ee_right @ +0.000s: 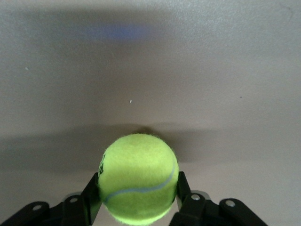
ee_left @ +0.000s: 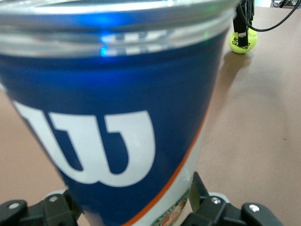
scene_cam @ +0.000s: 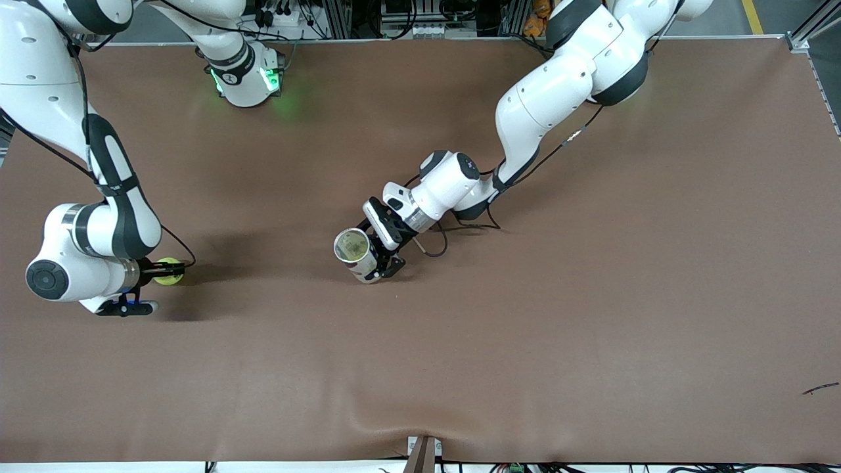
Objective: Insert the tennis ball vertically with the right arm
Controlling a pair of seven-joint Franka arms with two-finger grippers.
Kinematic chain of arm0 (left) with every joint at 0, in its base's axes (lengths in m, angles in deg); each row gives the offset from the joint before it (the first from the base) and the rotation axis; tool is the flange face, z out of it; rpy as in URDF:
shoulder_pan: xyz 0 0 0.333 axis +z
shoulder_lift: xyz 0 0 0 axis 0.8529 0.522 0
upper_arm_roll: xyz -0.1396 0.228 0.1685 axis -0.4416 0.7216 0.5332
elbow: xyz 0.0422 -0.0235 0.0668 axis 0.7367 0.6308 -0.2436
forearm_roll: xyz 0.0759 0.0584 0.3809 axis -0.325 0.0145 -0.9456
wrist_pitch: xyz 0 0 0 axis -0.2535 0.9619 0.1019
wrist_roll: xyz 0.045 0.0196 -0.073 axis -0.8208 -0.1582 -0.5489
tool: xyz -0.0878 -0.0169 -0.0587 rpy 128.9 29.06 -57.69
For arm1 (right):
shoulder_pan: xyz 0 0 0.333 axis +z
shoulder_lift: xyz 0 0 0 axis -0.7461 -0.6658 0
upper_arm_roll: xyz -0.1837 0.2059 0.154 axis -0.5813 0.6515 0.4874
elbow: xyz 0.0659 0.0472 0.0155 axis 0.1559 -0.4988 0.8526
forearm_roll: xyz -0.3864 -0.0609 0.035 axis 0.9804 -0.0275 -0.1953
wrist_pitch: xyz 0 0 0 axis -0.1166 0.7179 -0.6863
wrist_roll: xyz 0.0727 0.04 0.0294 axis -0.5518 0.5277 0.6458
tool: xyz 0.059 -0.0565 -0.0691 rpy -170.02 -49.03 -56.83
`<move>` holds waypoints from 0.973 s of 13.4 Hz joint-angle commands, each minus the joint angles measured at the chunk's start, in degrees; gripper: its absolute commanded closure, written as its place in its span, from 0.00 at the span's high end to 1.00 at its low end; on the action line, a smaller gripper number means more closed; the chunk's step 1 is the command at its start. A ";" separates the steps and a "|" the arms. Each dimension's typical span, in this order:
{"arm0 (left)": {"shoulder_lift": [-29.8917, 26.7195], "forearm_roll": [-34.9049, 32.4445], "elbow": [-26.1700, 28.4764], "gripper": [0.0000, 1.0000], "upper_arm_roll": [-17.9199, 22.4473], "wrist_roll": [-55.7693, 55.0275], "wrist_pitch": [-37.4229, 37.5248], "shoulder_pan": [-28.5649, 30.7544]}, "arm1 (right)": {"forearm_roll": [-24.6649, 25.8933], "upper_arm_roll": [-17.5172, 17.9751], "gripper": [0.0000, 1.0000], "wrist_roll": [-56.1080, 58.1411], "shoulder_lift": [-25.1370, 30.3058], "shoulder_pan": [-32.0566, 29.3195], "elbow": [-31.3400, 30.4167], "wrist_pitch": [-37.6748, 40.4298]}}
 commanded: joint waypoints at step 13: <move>0.17 0.52 -0.54 0.90 -0.11 -0.35 -1.03 -0.41 | -27.99 1.94 0.00 -44.15 6.70 21.20 24.64 30.08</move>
